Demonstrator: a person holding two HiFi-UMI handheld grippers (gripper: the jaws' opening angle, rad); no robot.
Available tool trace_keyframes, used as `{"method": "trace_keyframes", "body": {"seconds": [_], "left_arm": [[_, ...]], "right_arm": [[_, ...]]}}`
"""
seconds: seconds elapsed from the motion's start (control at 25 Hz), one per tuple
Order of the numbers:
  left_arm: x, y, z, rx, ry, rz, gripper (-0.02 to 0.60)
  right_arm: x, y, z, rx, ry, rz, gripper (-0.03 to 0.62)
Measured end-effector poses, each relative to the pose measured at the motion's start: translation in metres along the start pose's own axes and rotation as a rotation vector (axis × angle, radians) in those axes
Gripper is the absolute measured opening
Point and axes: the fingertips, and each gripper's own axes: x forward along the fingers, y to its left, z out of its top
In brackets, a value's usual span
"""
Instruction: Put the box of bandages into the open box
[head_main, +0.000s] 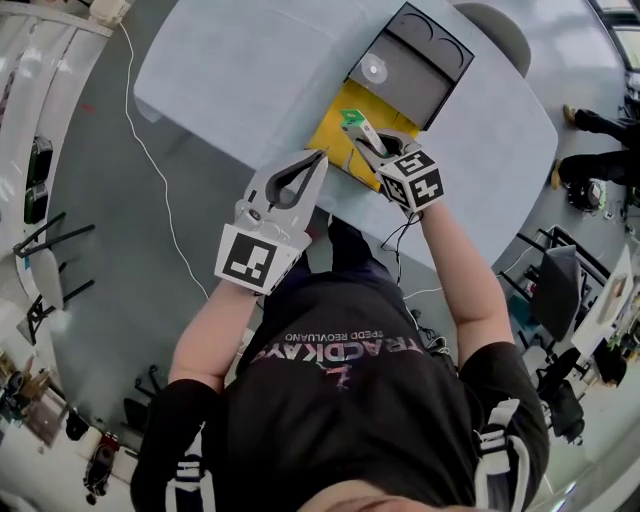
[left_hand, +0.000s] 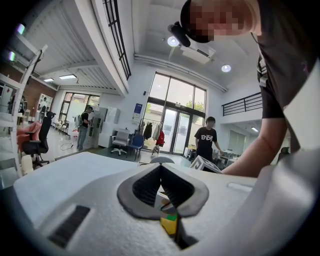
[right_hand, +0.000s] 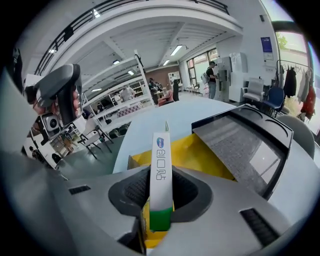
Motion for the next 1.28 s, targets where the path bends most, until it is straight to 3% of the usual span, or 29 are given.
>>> {"method": "trace_keyframes", "body": {"seconds": [0.36, 0.64, 0.92, 1.28], "left_arm": [[-0.004, 0.014, -0.013, -0.043, 0.013, 0.061, 0.015], [-0.005, 0.023, -0.012, -0.054, 0.009, 0.084, 0.015], [-0.002, 0.022, -0.018, -0.059, 0.025, 0.079, 0.015], [0.003, 0.016, -0.019, -0.053, 0.032, 0.062, 0.015]], "right_arm": [[0.028, 0.013, -0.024, -0.037, 0.246, 0.153, 0.091], [0.038, 0.018, -0.037, -0.043, 0.360, 0.226, 0.091], [0.041, 0.019, -0.039, -0.004, 0.381, 0.273, 0.094], [0.042, 0.003, -0.037, -0.005, 0.362, 0.201, 0.150]]}}
